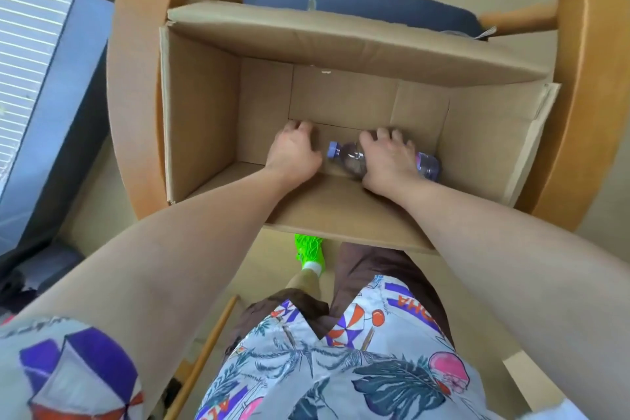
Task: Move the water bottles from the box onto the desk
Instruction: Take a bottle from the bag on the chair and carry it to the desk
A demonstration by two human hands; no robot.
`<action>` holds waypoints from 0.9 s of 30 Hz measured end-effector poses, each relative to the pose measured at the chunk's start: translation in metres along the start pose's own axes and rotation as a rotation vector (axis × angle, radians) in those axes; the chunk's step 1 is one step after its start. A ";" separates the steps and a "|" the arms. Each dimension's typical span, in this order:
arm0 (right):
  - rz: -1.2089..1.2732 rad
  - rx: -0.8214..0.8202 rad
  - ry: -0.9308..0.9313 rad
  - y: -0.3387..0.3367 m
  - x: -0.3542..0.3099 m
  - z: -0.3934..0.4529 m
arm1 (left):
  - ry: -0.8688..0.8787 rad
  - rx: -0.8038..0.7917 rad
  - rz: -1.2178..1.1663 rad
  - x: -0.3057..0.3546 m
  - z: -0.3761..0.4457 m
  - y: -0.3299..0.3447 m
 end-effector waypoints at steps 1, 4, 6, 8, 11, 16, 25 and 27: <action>-0.004 -0.004 0.005 0.000 0.000 0.000 | -0.006 -0.003 -0.004 0.000 0.000 0.001; -0.005 -0.057 0.008 -0.006 -0.003 0.000 | -0.028 -0.009 -0.029 -0.002 -0.001 -0.001; 0.005 -0.091 -0.014 -0.014 -0.007 0.000 | -0.049 0.003 -0.055 -0.001 -0.002 -0.005; 0.043 -0.091 -0.024 -0.024 -0.013 -0.001 | -0.061 0.036 -0.083 0.001 -0.005 -0.012; 0.114 -0.075 -0.026 -0.041 -0.025 -0.007 | -0.069 0.097 -0.118 0.005 -0.013 -0.026; 0.139 -0.066 -0.057 -0.065 -0.039 -0.030 | -0.086 0.201 -0.170 0.005 -0.042 -0.052; 0.114 0.122 -0.193 -0.123 -0.079 -0.121 | -0.021 0.491 -0.179 0.010 -0.147 -0.123; 0.108 0.178 -0.236 -0.139 -0.098 -0.149 | -0.014 0.599 -0.182 0.006 -0.181 -0.146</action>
Point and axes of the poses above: each hand's wrist, its own z-axis towards the middle knuckle, its own y-axis out of the palm, x = y × z, the point moved 5 cm from there along z, towards the middle knuckle, and after that the axes turned 13 degrees about y, right-handed, at the moved point
